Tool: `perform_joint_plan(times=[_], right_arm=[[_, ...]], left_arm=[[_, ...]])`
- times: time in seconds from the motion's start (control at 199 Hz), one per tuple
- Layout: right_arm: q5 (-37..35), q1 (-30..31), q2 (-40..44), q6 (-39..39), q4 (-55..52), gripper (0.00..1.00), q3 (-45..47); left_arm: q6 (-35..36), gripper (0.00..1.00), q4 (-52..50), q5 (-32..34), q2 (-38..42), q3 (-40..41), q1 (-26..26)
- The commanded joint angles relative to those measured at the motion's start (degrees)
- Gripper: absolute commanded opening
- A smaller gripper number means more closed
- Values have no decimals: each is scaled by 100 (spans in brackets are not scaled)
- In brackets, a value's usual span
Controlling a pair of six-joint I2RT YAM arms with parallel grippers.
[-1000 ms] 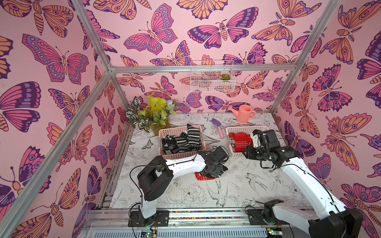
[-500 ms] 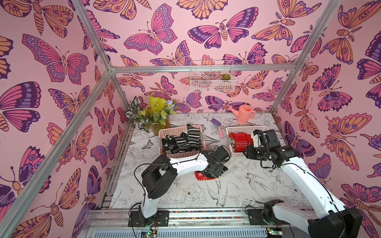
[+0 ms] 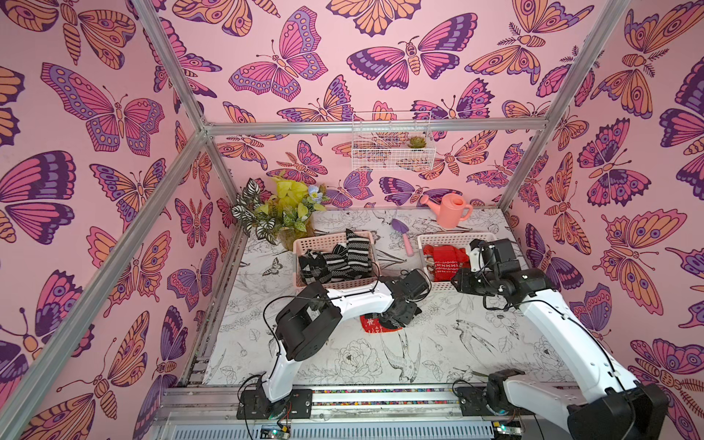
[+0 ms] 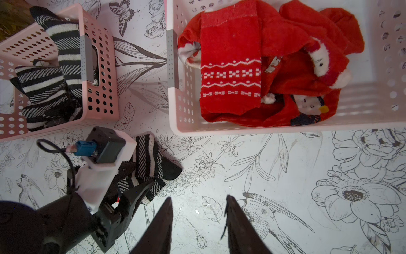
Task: Sort the socks into the basket by color
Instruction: Pick up the sock at the center of the board.
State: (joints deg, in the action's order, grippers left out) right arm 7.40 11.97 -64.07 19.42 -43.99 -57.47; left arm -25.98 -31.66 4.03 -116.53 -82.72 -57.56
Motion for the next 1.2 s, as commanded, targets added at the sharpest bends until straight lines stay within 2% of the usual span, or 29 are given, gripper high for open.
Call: perform_joint_plan(times=[0.0, 0.281, 0.547, 0.632, 0.777, 1.198], right_arm=[[73, -63, 20, -83, -66, 42, -141], [164, -113, 46, -117, -51, 42, -115], [206, -124, 72, -123, -40, 42, -141], [203, -122, 83, -132, -42, 42, -141], [212, -134, 76, -140, -40, 42, -140], [288, -133, 60, -131, 3, 42, -124]], left_arm=[[14, 51, -165, 37, -218, -121, -15], [-13, 31, -166, 72, -282, -201, -13], [-39, 20, -154, 212, -168, -189, -12], [-48, 13, -148, 227, -154, -192, -21], [-83, 8, -86, 324, -1, -135, -27], [-136, 6, 61, 603, 950, 139, -150]])
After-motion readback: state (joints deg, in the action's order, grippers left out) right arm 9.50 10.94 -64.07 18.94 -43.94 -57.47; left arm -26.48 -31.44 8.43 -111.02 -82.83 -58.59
